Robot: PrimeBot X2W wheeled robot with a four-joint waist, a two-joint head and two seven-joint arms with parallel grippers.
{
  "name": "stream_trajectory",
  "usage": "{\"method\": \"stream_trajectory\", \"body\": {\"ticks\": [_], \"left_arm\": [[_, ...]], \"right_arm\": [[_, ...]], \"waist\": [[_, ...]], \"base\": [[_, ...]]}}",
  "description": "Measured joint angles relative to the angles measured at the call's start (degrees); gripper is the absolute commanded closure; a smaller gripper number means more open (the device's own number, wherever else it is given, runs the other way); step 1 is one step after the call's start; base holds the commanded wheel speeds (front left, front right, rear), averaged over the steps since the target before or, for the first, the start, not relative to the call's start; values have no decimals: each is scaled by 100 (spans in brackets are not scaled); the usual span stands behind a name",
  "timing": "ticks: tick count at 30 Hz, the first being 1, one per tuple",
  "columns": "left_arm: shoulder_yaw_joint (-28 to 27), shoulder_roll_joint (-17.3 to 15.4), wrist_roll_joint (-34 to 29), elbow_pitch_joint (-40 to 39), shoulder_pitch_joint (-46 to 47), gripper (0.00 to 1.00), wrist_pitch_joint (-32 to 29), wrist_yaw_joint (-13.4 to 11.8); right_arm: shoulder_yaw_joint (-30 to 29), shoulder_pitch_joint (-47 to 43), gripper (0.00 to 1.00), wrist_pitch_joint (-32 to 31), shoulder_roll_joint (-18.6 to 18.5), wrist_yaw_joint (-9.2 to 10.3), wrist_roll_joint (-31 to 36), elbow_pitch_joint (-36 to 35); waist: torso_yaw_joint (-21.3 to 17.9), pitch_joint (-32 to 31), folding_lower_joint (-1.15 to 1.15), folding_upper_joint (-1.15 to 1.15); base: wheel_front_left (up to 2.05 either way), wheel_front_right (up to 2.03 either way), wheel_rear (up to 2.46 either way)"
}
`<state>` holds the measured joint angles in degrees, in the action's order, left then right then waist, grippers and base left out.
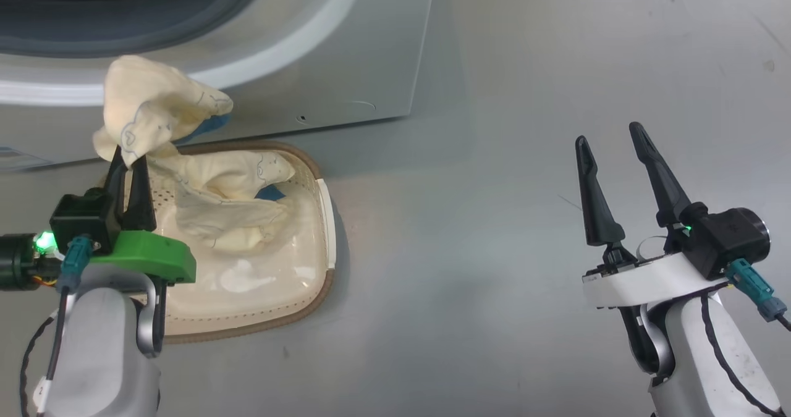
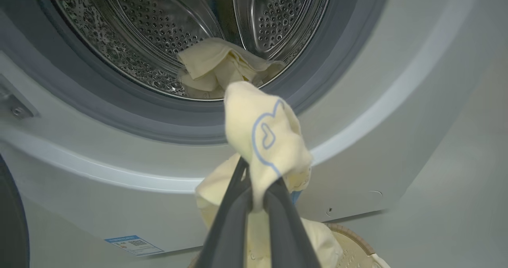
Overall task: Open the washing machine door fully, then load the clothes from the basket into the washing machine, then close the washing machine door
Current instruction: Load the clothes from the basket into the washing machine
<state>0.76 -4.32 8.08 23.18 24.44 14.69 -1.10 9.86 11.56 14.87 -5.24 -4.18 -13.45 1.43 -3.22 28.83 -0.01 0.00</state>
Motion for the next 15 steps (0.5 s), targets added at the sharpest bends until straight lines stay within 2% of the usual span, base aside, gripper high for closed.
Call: {"method": "stream_trajectory", "body": {"ticks": [15], "left_arm": [[-9,-2,-63,-420,-1165,100,0,41]], "right_arm": [[192,-604,0,0,40,-80,35,332]], "waist": [[284,-1271,0,0]], "base": [[0,0,0]]}}
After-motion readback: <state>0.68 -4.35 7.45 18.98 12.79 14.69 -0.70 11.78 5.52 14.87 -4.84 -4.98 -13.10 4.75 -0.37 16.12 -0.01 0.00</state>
